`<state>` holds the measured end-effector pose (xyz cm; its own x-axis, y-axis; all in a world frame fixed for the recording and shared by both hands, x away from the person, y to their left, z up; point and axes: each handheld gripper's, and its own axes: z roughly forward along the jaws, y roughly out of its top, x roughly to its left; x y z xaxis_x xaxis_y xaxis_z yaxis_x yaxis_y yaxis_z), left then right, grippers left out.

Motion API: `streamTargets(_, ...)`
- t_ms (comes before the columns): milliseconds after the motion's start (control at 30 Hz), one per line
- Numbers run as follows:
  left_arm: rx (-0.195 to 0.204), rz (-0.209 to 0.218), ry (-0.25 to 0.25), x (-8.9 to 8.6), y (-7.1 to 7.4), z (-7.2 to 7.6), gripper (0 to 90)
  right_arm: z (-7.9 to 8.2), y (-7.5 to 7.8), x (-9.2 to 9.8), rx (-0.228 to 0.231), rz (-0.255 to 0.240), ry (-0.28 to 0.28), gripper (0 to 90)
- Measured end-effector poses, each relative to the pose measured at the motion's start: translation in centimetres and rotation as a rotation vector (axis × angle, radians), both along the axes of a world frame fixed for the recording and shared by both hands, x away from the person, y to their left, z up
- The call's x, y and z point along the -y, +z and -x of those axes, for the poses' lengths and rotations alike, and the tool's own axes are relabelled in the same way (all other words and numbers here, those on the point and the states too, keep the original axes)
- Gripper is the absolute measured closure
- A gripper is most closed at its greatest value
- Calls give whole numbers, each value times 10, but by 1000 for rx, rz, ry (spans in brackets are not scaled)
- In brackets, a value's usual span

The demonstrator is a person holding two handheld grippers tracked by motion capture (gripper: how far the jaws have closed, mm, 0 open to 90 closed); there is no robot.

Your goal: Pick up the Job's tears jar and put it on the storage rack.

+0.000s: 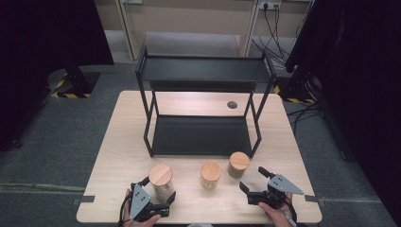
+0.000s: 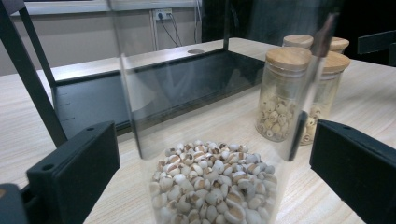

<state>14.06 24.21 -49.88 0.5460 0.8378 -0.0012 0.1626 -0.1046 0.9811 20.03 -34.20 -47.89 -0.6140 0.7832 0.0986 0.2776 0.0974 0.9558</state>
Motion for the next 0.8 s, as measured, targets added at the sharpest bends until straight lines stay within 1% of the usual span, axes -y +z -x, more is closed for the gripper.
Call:
streamTargets(67,0,4,2,0,0,0,8,0,0,0,-5,-1,-2,9)
streamTargets(800,2,6,10,-1,0,1,10,1,0,-1,-2,-2,4,9)
